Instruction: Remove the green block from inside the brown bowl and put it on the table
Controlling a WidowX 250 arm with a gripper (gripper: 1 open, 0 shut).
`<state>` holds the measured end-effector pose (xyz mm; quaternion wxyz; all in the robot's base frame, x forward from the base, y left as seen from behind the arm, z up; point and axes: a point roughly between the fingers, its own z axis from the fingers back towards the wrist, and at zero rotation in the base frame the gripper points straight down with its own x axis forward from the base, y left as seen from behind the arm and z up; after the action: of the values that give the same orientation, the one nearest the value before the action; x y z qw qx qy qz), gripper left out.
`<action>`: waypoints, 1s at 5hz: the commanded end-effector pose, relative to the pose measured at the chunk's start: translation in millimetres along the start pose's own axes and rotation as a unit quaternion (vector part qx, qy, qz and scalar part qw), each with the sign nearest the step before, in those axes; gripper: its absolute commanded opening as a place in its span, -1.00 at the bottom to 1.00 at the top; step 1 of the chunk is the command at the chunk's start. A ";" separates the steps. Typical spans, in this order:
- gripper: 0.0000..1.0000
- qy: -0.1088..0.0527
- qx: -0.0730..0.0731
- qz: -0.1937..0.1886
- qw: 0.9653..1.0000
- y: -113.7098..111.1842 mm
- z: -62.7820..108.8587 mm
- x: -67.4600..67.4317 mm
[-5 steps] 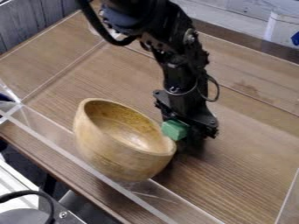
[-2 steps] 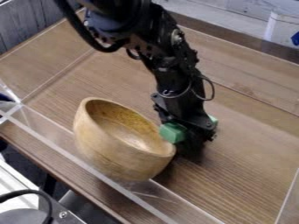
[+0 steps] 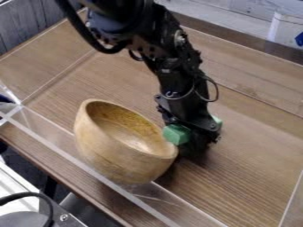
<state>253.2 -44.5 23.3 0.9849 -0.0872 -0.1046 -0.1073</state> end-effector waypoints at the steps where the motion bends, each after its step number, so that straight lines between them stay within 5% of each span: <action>1: -1.00 -0.023 -0.009 -0.015 1.000 -3.5 5.3 10.0; 2: 1.00 -0.014 -0.010 -0.016 1.000 -9.0 6.0 11.1; 3: -1.00 -0.004 -0.011 -0.022 1.000 -17.3 3.8 13.8; 5: -1.00 -0.014 0.006 -0.013 1.000 15.5 9.9 14.1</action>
<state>258.0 -33.3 24.8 0.9841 -0.0856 -0.0997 -0.1196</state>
